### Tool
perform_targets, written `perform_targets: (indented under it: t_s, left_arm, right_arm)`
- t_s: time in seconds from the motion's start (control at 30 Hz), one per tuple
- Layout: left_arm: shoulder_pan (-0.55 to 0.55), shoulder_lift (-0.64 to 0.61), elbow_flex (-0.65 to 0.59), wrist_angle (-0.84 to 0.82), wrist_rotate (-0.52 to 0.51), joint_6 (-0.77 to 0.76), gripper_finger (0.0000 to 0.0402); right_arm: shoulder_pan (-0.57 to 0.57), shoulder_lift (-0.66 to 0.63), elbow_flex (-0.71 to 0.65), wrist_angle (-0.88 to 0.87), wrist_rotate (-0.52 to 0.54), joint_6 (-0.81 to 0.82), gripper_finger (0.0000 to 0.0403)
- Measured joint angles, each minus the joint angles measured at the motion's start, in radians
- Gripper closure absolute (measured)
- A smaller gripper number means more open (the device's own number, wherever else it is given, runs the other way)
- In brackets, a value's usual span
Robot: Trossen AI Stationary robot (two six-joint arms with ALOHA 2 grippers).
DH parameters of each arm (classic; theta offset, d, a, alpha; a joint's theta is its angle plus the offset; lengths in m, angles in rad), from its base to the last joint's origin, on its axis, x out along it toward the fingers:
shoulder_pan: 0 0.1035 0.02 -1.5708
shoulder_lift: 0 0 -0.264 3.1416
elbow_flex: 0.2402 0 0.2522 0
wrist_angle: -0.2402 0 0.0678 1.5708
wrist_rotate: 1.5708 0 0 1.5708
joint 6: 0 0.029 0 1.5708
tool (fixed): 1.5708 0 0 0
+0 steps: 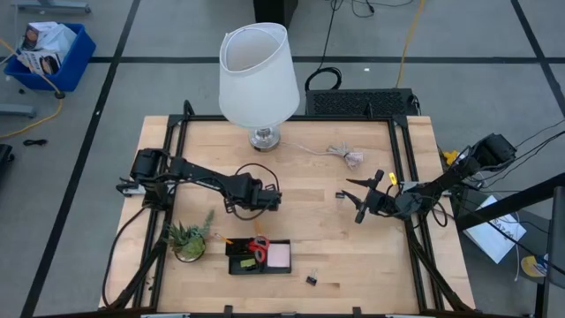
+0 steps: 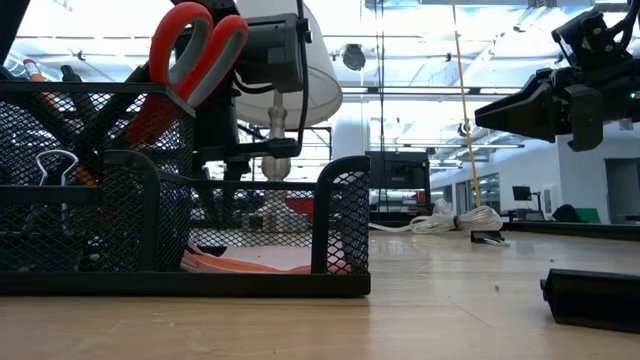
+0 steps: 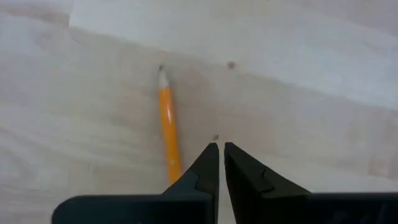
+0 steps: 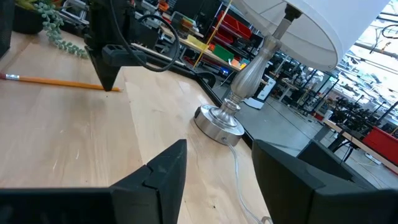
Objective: Pick and place office supplies into organizer
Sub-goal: Put the yellow pencil into the black desk organizer
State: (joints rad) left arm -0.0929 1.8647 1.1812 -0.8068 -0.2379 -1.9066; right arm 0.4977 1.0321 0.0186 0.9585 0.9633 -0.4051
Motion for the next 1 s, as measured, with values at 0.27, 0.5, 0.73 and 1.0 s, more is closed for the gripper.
perform_targets:
  t_s: [0.27, 0.5, 0.73, 1.0]
  left_arm:
    - [0.030, -0.037, 0.001, 0.032, 0.123, 0.141, 0.0311]
    - [0.038, -0.070, 0.002, 0.038, 0.107, 0.359, 0.0249]
    - [-0.018, -0.074, 0.001, 0.006, 0.160, 0.710, 0.0236]
    - [-0.108, -0.074, -0.016, -0.005, -0.035, 0.780, 0.0236]
  right_arm:
    - [0.000, 0.000, 0.000, 0.000, 0.000, 0.000, 0.0229]
    - [0.000, 0.000, 0.000, 0.001, 0.000, 0.000, 0.0225]
    - [0.000, 0.000, 0.000, -0.008, 0.000, 0.000, 0.0229]
    - [0.000, 0.000, 0.000, -0.004, 0.000, 0.000, 0.0225]
